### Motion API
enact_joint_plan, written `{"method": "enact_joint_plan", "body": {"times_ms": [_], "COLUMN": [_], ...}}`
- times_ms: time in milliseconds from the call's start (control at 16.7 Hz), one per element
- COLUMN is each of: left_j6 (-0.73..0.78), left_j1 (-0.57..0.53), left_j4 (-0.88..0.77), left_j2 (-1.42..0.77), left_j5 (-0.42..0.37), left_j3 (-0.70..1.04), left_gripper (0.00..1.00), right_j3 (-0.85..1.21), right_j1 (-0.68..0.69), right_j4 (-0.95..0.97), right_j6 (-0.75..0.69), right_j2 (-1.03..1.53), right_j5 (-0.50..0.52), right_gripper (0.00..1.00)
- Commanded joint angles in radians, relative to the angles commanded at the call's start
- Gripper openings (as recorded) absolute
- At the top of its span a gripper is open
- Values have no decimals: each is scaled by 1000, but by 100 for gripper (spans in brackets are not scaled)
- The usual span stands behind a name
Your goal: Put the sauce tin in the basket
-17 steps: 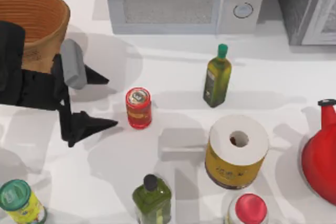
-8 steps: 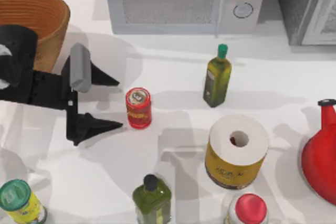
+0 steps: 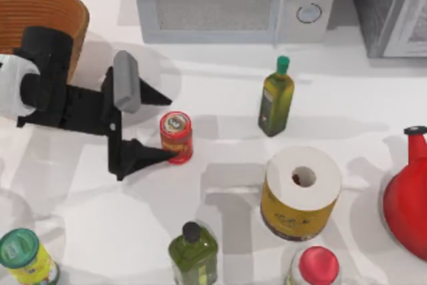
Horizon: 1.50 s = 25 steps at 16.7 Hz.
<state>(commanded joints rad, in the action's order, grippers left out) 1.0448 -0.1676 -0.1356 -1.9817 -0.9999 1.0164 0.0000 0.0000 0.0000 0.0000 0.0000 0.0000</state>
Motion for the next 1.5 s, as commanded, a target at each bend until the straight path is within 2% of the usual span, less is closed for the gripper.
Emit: {"method": "enact_joint_plan", "body": {"times_ms": [360,720,1500], "left_j6": [-112,-128,-128], "left_j1": [-76,-85,-85], "left_j4": [210,243,243], "left_j2": [-101,-119,-119], "left_j5": [38,42,42], "left_j3": [-15,-19,-19], "left_gripper": [100,100,2], "right_j3": [0,0,0], "right_j1": [0,0,0], "right_j4": [0,0,0], "right_j6": [0,0,0], "right_j2": [0,0,0], "right_j5": [0,0,0], "right_gripper": [100,100,100]}}
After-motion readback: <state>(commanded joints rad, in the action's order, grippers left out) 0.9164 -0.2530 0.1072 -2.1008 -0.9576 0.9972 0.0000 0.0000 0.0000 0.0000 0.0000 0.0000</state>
